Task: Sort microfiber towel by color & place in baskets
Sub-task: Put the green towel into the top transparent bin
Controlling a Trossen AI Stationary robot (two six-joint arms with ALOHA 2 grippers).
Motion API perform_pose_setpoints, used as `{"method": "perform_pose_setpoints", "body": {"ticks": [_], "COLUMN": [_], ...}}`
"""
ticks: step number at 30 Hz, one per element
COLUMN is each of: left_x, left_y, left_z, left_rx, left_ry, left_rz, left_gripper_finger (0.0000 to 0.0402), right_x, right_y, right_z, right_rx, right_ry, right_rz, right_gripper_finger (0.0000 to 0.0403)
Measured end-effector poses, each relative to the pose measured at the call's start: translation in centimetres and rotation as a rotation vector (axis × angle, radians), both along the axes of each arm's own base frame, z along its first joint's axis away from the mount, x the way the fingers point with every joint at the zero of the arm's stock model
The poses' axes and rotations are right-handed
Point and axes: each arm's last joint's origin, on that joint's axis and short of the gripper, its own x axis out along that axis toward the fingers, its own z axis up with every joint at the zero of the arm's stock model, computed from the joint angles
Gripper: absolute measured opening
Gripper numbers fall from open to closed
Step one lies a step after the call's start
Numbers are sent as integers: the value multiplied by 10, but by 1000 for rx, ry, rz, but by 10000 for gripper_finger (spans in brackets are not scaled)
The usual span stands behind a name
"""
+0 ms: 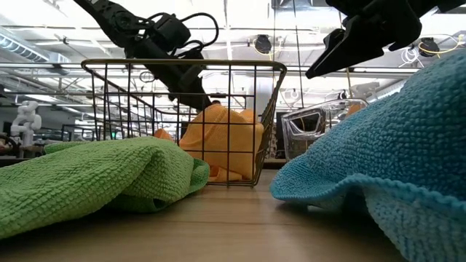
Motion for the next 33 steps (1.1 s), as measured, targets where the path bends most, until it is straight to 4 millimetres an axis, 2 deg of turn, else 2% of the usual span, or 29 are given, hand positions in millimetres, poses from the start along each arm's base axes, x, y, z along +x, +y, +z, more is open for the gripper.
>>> {"method": "perform_pose_setpoints", "body": {"ticks": [7, 14, 18, 24, 28, 33], "left_x": [-1, 1, 2, 2, -11, -31], "left_y": [5, 11, 18, 16, -1, -46], "left_z": [2, 7, -3, -10, 1, 24], "left_rx": [37, 61, 38, -15, -122, -197], "left_ry": [-5, -85, -62, -21, 22, 104], "left_rz": [112, 126, 140, 140, 66, -16], "left_gripper_finger": [204, 204, 203, 203, 203, 203], "right_x": [0, 0, 1, 1, -1, -4], "right_y": [0, 0, 0, 0, -1, -2], "right_z": [0, 1, 2, 1, -2, -6], "right_rx": [-6, -26, -28, -30, -27, -25], "right_ry": [2, -9, -24, -11, 16, 67], "right_rz": [4, -3, -7, -6, -12, -24], "right_gripper_finger": [254, 254, 254, 254, 254, 254]}}
